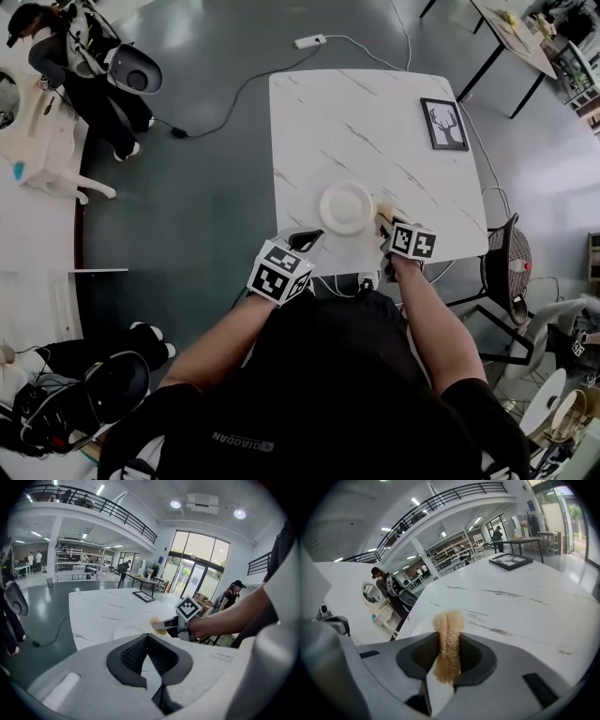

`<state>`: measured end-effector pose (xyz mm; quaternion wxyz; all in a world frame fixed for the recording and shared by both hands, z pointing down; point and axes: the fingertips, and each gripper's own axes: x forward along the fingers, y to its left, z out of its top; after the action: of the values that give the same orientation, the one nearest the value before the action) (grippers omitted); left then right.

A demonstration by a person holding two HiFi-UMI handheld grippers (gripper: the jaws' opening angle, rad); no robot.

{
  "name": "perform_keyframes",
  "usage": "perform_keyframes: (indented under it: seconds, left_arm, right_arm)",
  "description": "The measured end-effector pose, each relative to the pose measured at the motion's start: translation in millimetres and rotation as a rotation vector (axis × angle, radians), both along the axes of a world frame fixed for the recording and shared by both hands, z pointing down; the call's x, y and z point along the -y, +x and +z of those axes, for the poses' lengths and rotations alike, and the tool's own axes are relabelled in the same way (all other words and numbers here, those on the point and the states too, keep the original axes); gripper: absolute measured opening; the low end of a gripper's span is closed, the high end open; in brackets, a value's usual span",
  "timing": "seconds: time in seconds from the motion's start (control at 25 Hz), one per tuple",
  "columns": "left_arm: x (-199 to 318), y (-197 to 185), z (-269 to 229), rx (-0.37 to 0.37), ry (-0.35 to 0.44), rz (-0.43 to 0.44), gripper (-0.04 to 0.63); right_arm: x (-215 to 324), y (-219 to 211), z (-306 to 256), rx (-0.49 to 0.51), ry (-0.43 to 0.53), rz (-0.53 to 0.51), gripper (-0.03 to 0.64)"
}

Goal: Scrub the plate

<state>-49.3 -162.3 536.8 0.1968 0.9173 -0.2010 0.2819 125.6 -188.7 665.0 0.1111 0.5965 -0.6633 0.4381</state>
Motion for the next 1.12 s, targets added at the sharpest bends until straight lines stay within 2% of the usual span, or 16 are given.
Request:
perform_keyframes:
  seconds: [0.28, 0.48, 0.88, 1.12]
  left_arm:
    - [-7.8, -15.4, -2.4, -0.018, 0.002, 0.025, 0.000]
    - [-17.0, -20.4, -6.0, -0.038, 0.007, 0.043, -0.001]
    - [-27.7, -18.6, -26.4, -0.090, 0.047, -0.015, 0.000]
    - [-35.9, -14.0, -48.3, -0.130, 0.082, -0.091, -0.001]
  right_arm:
    - [-8.8, 3.7, -18.6, 0.023, 0.053, 0.104, 0.107]
    - [-20.7, -13.4, -34.9, 0.079, 0.106, 0.117, 0.107]
    - [-43.0, -65.9, -91.1, 0.279, 0.267, -0.028, 0.106]
    - [-57.6, -78.2, -130.1, 0.284, 0.330, -0.167, 0.103]
